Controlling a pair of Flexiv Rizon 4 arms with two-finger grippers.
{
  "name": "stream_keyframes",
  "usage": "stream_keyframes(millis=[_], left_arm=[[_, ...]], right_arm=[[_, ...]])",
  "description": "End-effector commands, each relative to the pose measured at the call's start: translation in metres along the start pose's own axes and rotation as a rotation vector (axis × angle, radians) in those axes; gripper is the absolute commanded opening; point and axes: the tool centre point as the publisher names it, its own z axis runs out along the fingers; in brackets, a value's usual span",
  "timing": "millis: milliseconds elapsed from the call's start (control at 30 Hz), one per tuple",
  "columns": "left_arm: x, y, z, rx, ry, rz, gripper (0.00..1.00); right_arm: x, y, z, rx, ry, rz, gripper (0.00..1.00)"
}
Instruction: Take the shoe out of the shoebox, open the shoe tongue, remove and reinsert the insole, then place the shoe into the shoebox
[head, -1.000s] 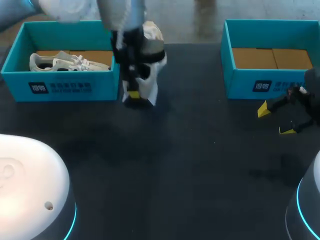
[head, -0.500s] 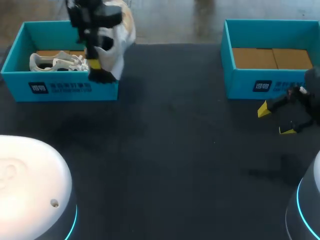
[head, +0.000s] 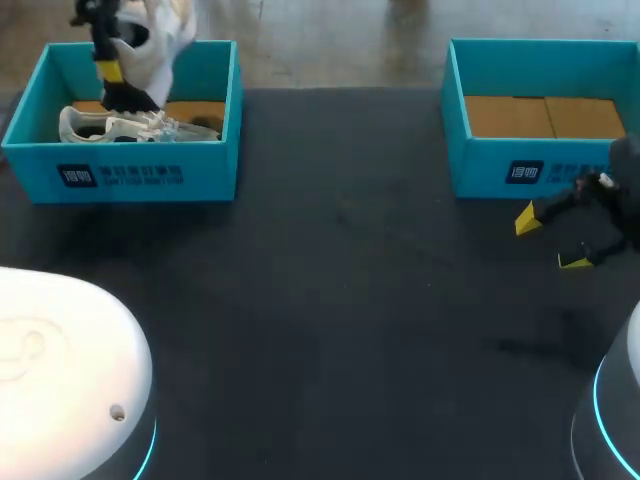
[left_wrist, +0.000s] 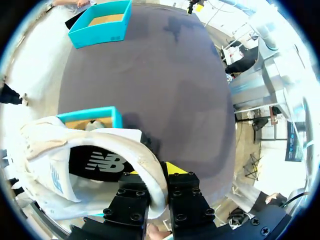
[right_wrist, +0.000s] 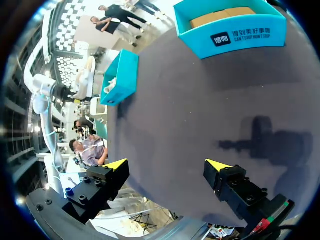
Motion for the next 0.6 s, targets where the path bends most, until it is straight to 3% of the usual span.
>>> stream_keyframes(millis=[33,500,600], left_arm=[[-0.023,0.022,-0.022,0.021,0.079,-0.001,0.0],[-0.056,0.06,-0.037,0.046,0.153,-0.017,0.0],[-0.057,0.061,-0.038,0.02,0.138,-0.006,0.0]], right_arm=[[0.0,-0.001,0.001,-0.001,-0.003,0.001,1.0],[0.0,-0.001,0.001,-0.001,-0.003,0.001,1.0],[0.0,-0.001,0.001,-0.001,-0.003,0.001,1.0]])
